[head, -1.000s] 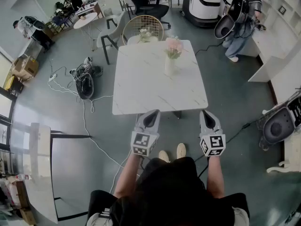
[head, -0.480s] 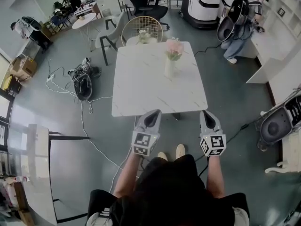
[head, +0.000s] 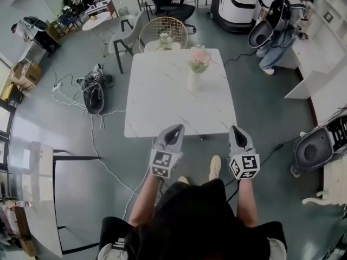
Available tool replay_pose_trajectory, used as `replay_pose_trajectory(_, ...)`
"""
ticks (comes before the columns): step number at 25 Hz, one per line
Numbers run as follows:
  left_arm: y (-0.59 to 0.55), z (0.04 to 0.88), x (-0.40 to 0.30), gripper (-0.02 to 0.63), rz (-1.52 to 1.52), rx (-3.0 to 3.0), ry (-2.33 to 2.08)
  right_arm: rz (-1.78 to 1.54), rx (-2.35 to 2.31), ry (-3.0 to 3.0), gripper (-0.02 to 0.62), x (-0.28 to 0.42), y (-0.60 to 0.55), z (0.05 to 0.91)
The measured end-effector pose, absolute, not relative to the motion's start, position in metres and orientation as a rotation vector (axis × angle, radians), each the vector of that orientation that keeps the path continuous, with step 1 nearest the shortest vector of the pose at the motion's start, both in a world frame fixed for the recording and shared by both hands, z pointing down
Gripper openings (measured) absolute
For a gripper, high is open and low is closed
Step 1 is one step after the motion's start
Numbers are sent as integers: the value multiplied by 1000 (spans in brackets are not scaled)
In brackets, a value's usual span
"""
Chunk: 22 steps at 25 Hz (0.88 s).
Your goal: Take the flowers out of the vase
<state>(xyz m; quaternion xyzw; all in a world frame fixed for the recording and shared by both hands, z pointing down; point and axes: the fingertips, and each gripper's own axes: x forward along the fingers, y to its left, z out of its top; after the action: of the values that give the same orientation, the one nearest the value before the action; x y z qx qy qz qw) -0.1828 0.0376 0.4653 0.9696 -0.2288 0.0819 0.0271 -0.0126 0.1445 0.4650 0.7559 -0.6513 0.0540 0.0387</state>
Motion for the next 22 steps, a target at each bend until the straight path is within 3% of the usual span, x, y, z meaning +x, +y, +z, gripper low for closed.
replay_pose_trajectory(13,-12,469,-78,8,305,2930,-922,179,2118,-2218,3,97,56,467)
replay_pose_trajectory(22,-35,467,-37,8,314,2842,-1150,201,1895,-2417,3,131,12,477)
